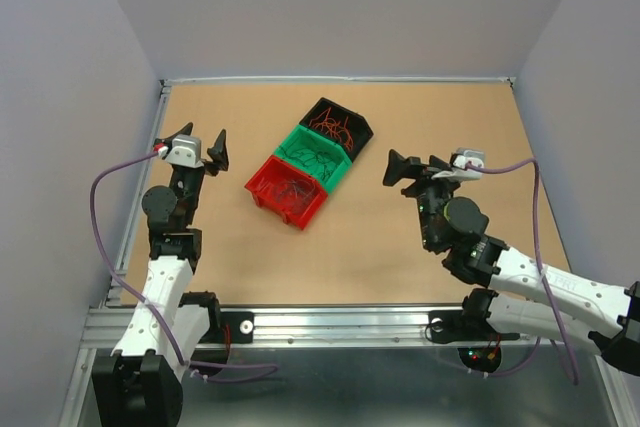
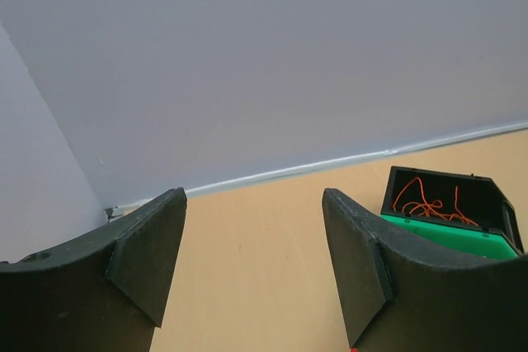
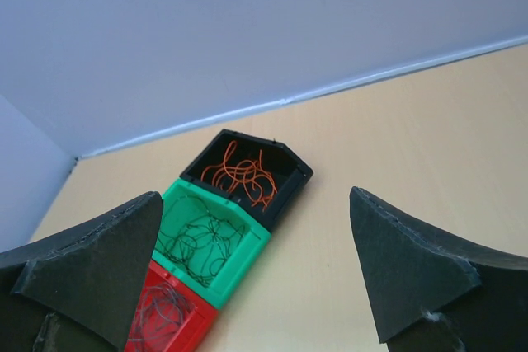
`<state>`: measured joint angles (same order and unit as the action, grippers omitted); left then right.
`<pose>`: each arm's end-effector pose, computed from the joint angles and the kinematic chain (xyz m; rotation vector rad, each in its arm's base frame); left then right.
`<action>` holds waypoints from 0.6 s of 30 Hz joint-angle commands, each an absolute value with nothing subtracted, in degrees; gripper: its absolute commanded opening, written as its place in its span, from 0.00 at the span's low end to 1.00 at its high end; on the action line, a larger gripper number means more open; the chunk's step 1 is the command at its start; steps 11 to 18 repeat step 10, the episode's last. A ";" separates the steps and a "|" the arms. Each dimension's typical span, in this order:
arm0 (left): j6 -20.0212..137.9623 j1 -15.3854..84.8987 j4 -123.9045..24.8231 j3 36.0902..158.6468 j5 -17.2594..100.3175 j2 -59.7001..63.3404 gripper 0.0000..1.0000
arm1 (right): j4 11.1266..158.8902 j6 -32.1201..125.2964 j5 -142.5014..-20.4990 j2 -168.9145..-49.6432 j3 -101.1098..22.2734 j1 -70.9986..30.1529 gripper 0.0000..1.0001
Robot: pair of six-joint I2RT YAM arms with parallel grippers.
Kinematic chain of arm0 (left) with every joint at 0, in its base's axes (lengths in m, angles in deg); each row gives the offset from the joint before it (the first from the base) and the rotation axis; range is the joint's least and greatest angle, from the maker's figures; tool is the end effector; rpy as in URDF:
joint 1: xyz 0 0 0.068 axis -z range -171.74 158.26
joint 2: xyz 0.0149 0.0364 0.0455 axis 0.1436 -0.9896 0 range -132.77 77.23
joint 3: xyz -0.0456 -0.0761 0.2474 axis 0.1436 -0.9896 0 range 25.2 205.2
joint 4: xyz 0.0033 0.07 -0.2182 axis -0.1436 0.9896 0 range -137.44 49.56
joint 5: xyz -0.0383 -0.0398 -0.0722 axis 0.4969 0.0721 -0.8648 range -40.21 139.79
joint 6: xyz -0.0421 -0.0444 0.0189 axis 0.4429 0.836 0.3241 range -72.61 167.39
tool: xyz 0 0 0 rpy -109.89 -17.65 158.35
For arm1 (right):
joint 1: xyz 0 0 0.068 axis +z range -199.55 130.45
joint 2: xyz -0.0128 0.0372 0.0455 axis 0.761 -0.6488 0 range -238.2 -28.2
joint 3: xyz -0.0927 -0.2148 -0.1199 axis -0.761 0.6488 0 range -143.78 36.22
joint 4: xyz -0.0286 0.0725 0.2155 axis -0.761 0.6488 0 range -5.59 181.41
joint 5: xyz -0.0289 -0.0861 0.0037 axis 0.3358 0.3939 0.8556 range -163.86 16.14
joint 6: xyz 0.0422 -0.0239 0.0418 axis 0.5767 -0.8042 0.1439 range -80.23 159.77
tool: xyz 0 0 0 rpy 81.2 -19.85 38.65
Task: Untangle the cables
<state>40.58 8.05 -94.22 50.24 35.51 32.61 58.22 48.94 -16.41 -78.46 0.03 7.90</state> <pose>0.1662 -0.0116 0.3336 0.2859 1.0743 -0.0269 0.1292 0.1248 0.3368 0.2542 1.4409 0.2683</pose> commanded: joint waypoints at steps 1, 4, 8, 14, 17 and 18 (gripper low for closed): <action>40.27 8.08 -98.77 49.89 36.26 31.97 0.78 | 52.60 49.00 -13.39 -75.32 1.67 7.84 1.00; 40.36 8.08 -98.59 50.60 35.82 30.30 0.77 | 52.25 48.83 -14.35 -74.17 2.46 7.84 1.00; 40.27 8.08 -97.98 51.39 35.90 28.89 0.77 | 52.16 48.83 -15.23 -74.60 2.12 7.84 0.98; 40.18 8.08 -97.80 51.57 35.73 28.27 0.77 | 52.16 48.39 -16.11 -74.78 2.20 7.84 1.00; 40.18 8.08 -97.80 51.57 35.73 28.27 0.77 | 52.16 48.39 -16.11 -74.78 2.20 7.84 1.00; 40.18 8.08 -97.80 51.57 35.73 28.27 0.77 | 52.16 48.39 -16.11 -74.78 2.20 7.84 1.00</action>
